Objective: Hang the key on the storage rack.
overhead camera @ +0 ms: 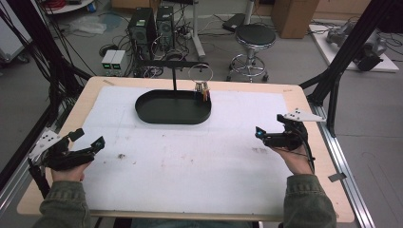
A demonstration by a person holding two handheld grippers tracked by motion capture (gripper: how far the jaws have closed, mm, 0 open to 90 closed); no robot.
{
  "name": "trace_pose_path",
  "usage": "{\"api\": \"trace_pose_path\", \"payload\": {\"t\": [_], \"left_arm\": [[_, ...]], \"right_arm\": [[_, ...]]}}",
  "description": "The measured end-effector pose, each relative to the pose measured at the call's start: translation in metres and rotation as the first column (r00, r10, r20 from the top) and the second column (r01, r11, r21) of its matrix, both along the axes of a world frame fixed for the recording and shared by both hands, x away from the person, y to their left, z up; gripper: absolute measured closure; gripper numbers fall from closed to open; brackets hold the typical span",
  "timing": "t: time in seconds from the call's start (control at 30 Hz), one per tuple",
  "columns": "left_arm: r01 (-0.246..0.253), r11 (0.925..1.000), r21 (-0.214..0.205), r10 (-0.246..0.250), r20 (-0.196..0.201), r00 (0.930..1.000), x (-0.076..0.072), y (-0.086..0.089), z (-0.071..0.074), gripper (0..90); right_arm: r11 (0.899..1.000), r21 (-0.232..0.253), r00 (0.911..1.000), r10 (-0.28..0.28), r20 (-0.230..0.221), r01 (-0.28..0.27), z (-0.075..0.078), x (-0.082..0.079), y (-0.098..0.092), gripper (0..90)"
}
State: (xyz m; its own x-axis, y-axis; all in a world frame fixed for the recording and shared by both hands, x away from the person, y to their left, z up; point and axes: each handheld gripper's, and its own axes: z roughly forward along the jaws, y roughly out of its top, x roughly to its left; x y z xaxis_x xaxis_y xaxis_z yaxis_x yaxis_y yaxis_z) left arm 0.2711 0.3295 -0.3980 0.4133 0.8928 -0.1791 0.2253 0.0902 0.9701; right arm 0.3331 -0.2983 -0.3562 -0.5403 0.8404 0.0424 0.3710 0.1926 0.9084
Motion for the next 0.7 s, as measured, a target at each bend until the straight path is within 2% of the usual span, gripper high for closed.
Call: {"api": "trace_pose_path", "payload": {"t": [0.03,0.1,0.13,0.23,0.43,0.6,0.7], "left_arm": [[0.0,1.0,0.0,0.0,-0.001,1.0,0.0,0.0,0.0,6.0],[0.001,1.0,-0.002,-0.001,0.0,1.0,0.0,0.001,0.0,6.0],[0.0,1.0,-0.001,0.0,0.0,1.0,-0.001,0.001,0.0,6.0],[-0.001,1.0,0.007,0.001,-0.002,1.0,-0.001,0.001,0.0,6.0],[0.003,0.9998,0.021,-0.003,-0.007,1.0,-0.001,0.0,-0.001,5.9],[0.005,0.9996,0.028,-0.005,-0.008,1.0,-0.001,0.0,-0.001,6.0],[0.004,0.9996,0.028,-0.004,-0.008,1.0,-0.001,0.0,-0.001,6.0]], "right_arm": [[1.0,0.018,1.0,-0.001,0.005,0.001,-0.002,-0.004,0.0,0.4],[1.0,0.017,1.0,-0.003,0.008,0.003,-0.005,-0.006,-0.001,0.4],[1.0,0.019,0.9999,-0.008,-0.009,0.008,-0.011,-0.008,-0.002,0.4],[1.0,0.024,0.9997,-0.009,-0.021,0.009,-0.02,-0.013,-0.006,0.4],[1.0,0.028,0.999,-0.002,-0.044,0.003,-0.03,-0.02,-0.009,0.4],[0.999,0.047,0.9993,-0.012,-0.036,0.013,-0.037,-0.03,-0.013,0.4],[0.998,0.056,0.9994,-0.03,-0.015,0.031,-0.04,-0.035,-0.016,0.4]]}}
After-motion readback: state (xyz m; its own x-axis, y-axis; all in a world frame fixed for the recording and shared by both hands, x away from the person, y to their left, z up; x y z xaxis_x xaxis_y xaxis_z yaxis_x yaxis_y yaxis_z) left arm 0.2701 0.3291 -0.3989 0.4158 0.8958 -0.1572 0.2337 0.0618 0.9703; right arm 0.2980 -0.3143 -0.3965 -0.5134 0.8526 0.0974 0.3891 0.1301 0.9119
